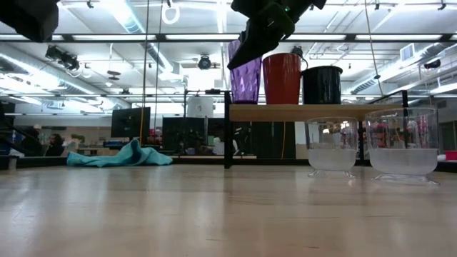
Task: Stack small to large cups/mugs on shelf
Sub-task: Put the dark blue mug on the shelf
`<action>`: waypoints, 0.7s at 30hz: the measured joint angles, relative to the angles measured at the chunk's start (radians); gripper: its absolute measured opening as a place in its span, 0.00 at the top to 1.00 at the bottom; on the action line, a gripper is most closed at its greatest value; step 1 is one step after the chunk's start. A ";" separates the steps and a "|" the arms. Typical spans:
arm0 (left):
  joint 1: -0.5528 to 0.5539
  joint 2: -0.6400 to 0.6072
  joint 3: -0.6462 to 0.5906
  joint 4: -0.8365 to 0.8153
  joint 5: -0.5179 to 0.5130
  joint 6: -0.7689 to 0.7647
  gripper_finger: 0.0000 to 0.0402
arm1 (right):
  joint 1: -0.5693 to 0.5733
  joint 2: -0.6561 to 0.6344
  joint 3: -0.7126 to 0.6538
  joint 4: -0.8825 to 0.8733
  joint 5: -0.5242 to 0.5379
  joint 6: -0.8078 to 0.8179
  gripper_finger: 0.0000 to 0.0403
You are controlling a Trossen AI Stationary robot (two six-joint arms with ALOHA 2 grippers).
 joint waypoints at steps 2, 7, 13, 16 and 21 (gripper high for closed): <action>0.001 0.017 0.000 0.001 0.000 -0.011 0.64 | 0.000 0.000 0.000 0.001 0.000 0.000 0.78; 0.013 0.072 0.000 0.004 -0.001 -0.002 0.62 | 0.004 0.000 0.000 0.001 -0.001 0.000 0.78; 0.049 0.127 0.000 0.047 -0.004 0.060 0.70 | 0.004 0.000 0.000 -0.002 -0.001 0.002 0.78; 0.075 0.148 0.000 0.098 -0.005 0.114 0.76 | 0.004 0.000 0.000 -0.002 -0.001 0.002 0.78; 0.137 0.173 0.000 0.123 -0.051 0.206 0.83 | 0.004 0.000 0.000 -0.003 -0.018 0.003 0.78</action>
